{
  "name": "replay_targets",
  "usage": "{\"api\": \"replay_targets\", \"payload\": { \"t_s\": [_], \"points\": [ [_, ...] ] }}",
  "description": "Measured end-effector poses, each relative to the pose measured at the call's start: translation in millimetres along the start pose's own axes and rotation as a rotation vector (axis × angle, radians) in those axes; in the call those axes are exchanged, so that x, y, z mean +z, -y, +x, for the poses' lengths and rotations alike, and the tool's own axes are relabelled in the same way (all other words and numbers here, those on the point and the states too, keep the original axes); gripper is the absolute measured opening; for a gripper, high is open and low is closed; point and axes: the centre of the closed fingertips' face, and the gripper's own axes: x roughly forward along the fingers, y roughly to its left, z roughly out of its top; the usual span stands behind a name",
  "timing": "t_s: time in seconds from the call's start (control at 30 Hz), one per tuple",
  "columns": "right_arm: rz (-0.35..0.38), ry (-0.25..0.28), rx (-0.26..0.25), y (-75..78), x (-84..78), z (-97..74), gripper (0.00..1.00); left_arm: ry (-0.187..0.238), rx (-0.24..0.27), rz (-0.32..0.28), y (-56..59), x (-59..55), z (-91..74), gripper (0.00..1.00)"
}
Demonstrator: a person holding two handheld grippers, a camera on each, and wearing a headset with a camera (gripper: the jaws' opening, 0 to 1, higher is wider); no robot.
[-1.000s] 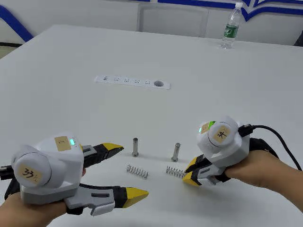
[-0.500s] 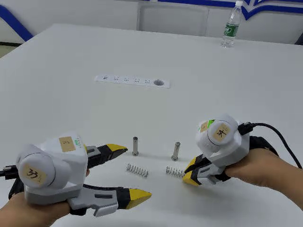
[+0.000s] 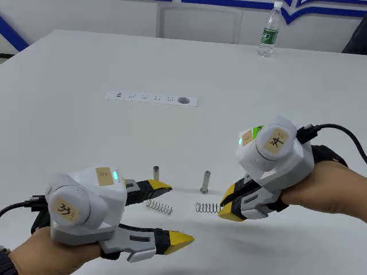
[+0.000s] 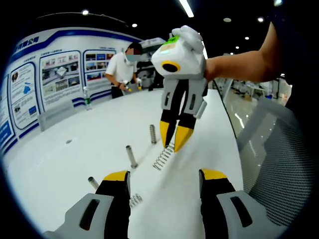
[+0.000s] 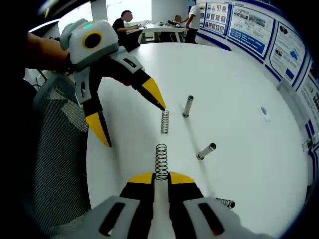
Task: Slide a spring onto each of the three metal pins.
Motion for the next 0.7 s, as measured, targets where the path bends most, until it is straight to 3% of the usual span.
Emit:
{"api": "replay_targets", "payload": {
  "t_s": [0.43,0.7],
  "points": [
    [-0.043,-0.019,0.038,-18.3,20.8,-6.2,0.11,-0.01,-0.031,0.107,5.0,1.5,7.3,0.32],
    [-0.046,-0.036,0.06,-25.4,22.9,-7.5,0.11,-0.027,-0.025,0.193,5.4,-0.7,7.7,0.13]
  ]
}}
